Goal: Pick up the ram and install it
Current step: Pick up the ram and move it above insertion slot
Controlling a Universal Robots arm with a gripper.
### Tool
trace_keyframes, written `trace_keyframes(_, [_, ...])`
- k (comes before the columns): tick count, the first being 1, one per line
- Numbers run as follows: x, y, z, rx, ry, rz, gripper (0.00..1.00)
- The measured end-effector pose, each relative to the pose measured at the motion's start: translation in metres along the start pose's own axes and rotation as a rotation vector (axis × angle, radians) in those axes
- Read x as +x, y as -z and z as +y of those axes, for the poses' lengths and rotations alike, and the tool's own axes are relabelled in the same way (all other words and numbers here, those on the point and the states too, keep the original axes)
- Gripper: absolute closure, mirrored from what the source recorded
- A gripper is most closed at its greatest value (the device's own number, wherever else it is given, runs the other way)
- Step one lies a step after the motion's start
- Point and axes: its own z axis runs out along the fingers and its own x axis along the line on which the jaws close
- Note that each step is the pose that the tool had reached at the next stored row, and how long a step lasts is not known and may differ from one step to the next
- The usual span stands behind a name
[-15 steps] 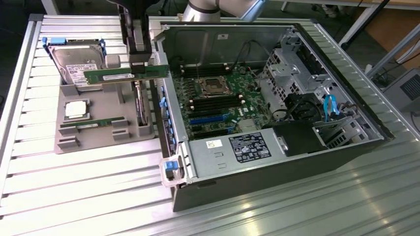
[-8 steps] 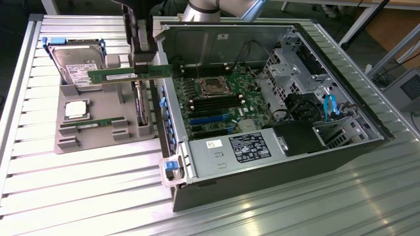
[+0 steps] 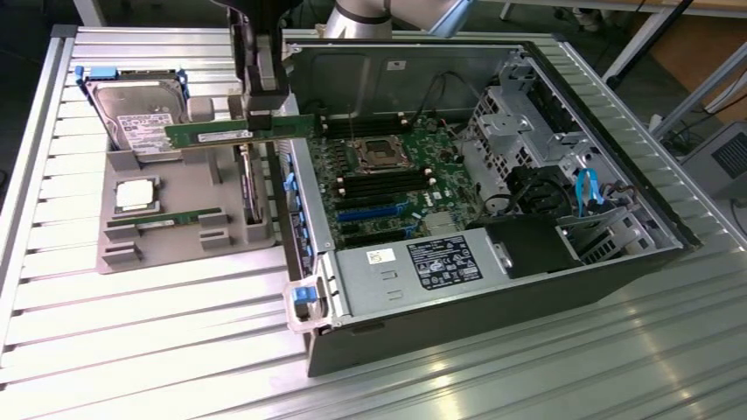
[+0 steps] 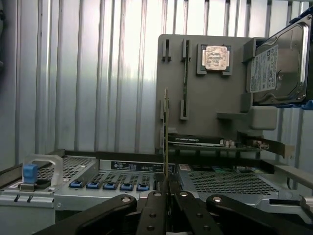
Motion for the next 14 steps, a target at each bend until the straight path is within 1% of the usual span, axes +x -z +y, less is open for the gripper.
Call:
trace_keyframes(4, [0.0,0.0001,-0.0068,-0.0016,0.0,0.0,0.88])
trace_keyframes(14, [0.001,0.0004,-0.0193,-0.0044,0.0,-0.0002,0.88])
